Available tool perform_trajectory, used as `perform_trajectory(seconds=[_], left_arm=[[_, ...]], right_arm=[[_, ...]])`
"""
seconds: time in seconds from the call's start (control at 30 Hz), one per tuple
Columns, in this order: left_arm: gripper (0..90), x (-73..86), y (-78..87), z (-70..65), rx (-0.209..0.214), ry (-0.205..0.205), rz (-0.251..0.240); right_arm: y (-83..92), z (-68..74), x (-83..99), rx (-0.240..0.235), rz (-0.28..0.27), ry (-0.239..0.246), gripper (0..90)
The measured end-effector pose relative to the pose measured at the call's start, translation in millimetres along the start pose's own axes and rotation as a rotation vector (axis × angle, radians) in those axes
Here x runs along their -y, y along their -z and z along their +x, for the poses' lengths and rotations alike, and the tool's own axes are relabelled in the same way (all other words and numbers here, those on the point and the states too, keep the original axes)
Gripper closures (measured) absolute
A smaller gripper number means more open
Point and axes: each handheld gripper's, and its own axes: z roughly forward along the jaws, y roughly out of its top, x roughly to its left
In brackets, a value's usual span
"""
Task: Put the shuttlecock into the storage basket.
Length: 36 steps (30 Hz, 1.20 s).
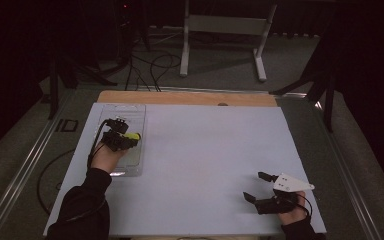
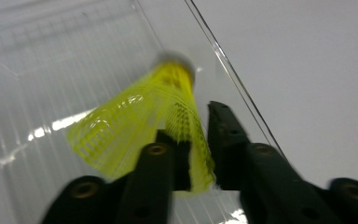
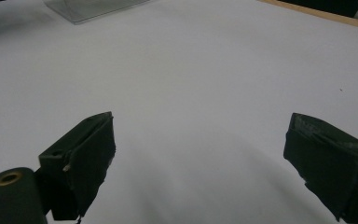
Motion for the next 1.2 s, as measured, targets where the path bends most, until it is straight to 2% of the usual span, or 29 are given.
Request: perform_trajectory(seconds=[0.03,0.1,0.13,0.17,0.2,0.23,0.27,0.3,0.33,0.5,0.63,0.8,0.97,1.13,1.2], left_arm=[[64.6,-0.9,0.7,-0.7,-0.013,0.010,-0.002],[52.8,-1.3,1.5,-0.7,-0.018,0.016,-0.004],[52.8,-1.8,2.3,-1.3,-0.026,0.023,-0.003],[40.5,-2.4,2.8,-2.1,-0.029,0.031,0.000],[40.5,-3.0,3.7,-2.5,-0.044,0.038,0.001],[29.7,-3.4,4.7,-3.0,-0.055,0.042,0.001],[29.7,-3.7,5.9,-3.2,-0.069,0.044,0.002],[21.6,-3.9,8.6,-2.5,-0.067,0.060,-0.008],[18.3,-3.9,8.6,-2.5,-0.067,0.060,-0.008],[10.8,-4.5,12.7,-5.3,-0.068,0.056,-0.004],[6.4,-6.8,19.5,-5.1,-0.086,0.055,-0.023],[4.6,-8.6,25.6,-4.5,-0.090,0.050,-0.031],[0.1,-9.8,32.4,-2.4,-0.055,0.043,-0.056],[0.1,-12.0,39.5,-2.8,-0.042,0.013,-0.068],[0.0,-12.9,42.8,-3.2,-0.025,-0.005,-0.074]], right_arm=[[0.1,-0.1,0.0,0.001,0.001,0.001,9.0],[0.0,-0.2,0.1,0.002,0.003,0.000,9.0],[0.0,-0.2,0.1,0.002,0.003,0.000,9.0],[0.0,-0.2,0.2,0.002,0.004,0.000,9.1],[0.0,-0.2,0.2,0.002,0.004,0.000,9.1],[0.1,0.0,0.0,0.003,0.004,-0.001,9.1],[0.1,0.0,0.0,0.003,0.004,-0.001,9.1],[0.2,-0.2,0.0,0.003,0.003,0.000,9.1],[0.2,-0.2,0.0,0.003,0.003,0.000,9.1],[0.1,-0.1,0.0,0.002,0.004,-0.002,9.1],[-0.2,-0.3,0.1,0.003,0.005,0.002,9.1],[-0.4,-0.4,0.2,0.002,0.006,0.003,9.1],[-0.3,-0.2,0.0,0.002,0.005,0.000,9.1],[-0.5,-0.5,0.2,0.001,0.005,-0.001,9.1],[-0.5,-0.3,0.1,0.001,0.005,-0.002,9.1]])
